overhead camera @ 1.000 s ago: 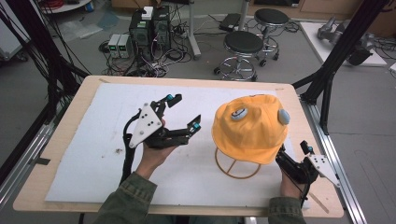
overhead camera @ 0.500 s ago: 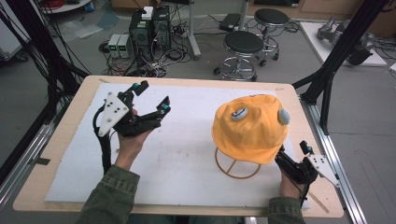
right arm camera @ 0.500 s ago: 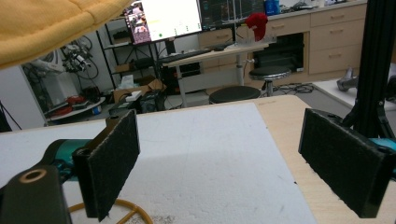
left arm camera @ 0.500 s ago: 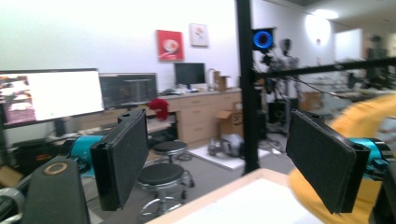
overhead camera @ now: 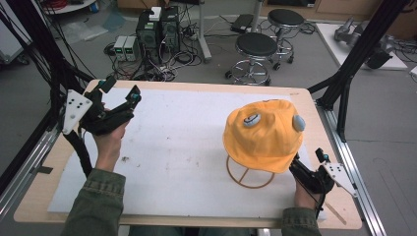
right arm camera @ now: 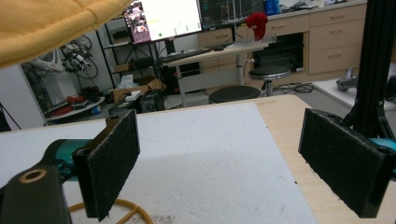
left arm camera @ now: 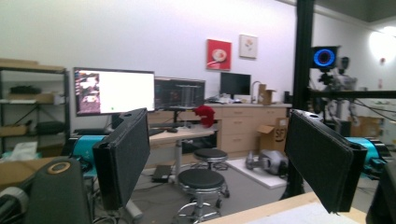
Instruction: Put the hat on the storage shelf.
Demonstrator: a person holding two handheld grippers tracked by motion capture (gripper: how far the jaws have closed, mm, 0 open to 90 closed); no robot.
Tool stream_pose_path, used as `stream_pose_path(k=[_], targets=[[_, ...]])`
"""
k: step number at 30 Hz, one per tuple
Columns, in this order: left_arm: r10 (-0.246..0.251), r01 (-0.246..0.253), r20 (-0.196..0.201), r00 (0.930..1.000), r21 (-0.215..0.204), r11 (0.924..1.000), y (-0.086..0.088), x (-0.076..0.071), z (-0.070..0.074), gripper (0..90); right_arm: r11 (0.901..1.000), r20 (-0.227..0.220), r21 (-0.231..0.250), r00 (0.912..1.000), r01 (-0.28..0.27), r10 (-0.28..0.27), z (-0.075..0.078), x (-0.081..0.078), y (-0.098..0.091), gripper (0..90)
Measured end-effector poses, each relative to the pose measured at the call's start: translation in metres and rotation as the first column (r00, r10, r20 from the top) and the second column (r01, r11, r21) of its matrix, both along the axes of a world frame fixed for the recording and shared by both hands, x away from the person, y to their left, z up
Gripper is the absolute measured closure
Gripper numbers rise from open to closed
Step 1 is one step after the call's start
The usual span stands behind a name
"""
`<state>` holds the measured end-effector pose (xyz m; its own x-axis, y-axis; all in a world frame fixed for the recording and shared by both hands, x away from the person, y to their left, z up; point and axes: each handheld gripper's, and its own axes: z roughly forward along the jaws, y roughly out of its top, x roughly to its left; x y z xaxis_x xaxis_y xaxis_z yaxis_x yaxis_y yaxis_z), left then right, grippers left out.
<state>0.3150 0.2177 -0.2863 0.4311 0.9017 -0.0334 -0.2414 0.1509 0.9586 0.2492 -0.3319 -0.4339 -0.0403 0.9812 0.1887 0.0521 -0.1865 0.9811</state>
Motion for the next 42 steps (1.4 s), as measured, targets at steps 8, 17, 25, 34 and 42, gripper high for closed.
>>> stream_pose_path(k=[8, 17, 25, 34, 42], targets=[[0.093, -0.094, -0.038, 0.9950, -0.048, 0.9944, 0.027, 0.006, -0.005, 22.4, 1.0000, -0.001, 0.000, 1.0000, 0.003, -0.003, 0.000, 0.000, 0.000, 11.4], [0.154, -0.157, -0.077, 0.9850, -0.034, 0.9870, 0.035, 0.010, -0.021, 22.2, 1.0000, 0.002, -0.001, 1.0000, 0.003, -0.003, 0.000, 0.000, 0.000, 11.4], [0.186, -0.191, -0.124, 0.9748, -0.034, 0.9809, 0.038, 0.014, -0.038, 21.8, 1.0000, 0.003, -0.002, 1.0000, 0.005, -0.005, 0.000, 0.000, 0.000, 11.4], [0.224, -0.230, -0.154, 0.9624, -0.022, 0.9730, 0.042, 0.014, -0.054, 21.6, 1.0000, -0.001, -0.002, 1.0000, 0.002, -0.002, 0.000, 0.000, 0.000, 11.4], [0.228, -0.231, -0.208, 0.9512, 0.009, 0.9728, 0.042, 0.014, -0.078, 21.6, 1.0000, -0.004, -0.005, 1.0000, 0.001, -0.001, 0.000, 0.000, 0.001, 11.4]])
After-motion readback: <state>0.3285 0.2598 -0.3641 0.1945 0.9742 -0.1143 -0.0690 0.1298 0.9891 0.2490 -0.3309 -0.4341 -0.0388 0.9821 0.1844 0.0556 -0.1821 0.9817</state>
